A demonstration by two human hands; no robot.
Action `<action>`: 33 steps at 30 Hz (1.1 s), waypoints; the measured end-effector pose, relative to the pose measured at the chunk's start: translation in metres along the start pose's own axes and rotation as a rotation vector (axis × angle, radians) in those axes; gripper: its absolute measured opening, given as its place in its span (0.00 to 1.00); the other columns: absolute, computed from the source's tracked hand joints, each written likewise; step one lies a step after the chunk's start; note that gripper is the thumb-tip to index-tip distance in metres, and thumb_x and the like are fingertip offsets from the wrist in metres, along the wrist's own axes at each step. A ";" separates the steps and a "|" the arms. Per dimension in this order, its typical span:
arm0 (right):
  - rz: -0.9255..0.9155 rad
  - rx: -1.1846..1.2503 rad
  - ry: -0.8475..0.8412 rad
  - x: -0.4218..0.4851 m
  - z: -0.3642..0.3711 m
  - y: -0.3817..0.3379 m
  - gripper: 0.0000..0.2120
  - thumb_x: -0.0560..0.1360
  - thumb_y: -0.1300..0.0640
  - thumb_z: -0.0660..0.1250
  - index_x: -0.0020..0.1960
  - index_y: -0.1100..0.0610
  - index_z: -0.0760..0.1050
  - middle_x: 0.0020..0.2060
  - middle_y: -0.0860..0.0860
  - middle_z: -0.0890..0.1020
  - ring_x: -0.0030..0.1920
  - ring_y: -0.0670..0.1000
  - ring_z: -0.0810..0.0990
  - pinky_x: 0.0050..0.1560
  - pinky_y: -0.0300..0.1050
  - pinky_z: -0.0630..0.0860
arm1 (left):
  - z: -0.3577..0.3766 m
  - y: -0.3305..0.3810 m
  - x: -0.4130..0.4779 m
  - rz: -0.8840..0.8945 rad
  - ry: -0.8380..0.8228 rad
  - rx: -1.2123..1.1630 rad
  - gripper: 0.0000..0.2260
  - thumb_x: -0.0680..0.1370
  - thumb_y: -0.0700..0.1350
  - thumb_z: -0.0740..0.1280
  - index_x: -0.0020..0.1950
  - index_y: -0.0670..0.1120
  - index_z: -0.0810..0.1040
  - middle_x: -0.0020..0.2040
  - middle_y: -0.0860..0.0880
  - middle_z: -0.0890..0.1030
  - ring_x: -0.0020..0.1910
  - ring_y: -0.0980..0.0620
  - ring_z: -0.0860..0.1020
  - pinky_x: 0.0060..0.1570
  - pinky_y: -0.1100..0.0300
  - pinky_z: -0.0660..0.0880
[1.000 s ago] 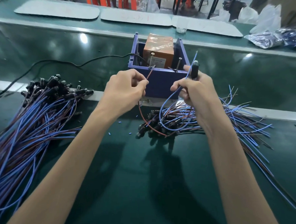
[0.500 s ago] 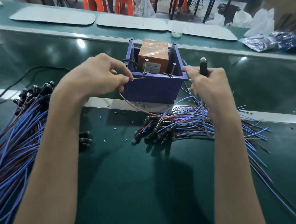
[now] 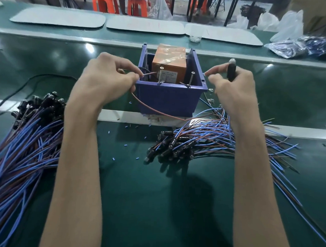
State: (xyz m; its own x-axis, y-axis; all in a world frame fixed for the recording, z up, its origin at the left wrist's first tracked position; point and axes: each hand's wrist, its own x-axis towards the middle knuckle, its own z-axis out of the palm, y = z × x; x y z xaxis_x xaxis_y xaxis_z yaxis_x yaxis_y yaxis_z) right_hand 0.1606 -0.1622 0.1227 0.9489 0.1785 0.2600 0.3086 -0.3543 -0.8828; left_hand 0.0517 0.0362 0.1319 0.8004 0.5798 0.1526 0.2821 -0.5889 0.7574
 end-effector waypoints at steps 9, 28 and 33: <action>0.035 0.014 0.011 -0.001 0.002 0.005 0.10 0.74 0.56 0.67 0.35 0.48 0.79 0.31 0.47 0.76 0.35 0.47 0.72 0.39 0.39 0.70 | 0.010 0.002 0.002 0.034 0.117 -0.021 0.07 0.75 0.49 0.67 0.43 0.59 0.84 0.28 0.56 0.80 0.32 0.62 0.76 0.33 0.65 0.68; -0.065 -0.075 0.117 -0.002 0.019 0.015 0.07 0.72 0.58 0.67 0.42 0.55 0.84 0.35 0.52 0.83 0.35 0.48 0.77 0.44 0.44 0.77 | 0.025 0.001 0.006 0.117 0.150 -0.051 0.08 0.74 0.47 0.66 0.41 0.56 0.83 0.33 0.54 0.80 0.36 0.55 0.77 0.41 0.63 0.73; -0.059 -0.078 0.138 0.000 0.019 0.017 0.07 0.73 0.58 0.67 0.43 0.55 0.84 0.36 0.55 0.84 0.40 0.56 0.81 0.47 0.48 0.79 | 0.027 0.001 0.006 0.092 0.133 -0.046 0.09 0.74 0.47 0.66 0.37 0.59 0.81 0.33 0.55 0.80 0.37 0.53 0.77 0.44 0.57 0.76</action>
State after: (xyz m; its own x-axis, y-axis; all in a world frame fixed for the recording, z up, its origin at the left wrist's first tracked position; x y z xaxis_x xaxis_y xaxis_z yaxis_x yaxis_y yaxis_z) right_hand 0.1651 -0.1512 0.1001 0.9275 0.0755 0.3661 0.3627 -0.4184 -0.8327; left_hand 0.0710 0.0240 0.1160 0.7440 0.5958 0.3026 0.1844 -0.6182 0.7640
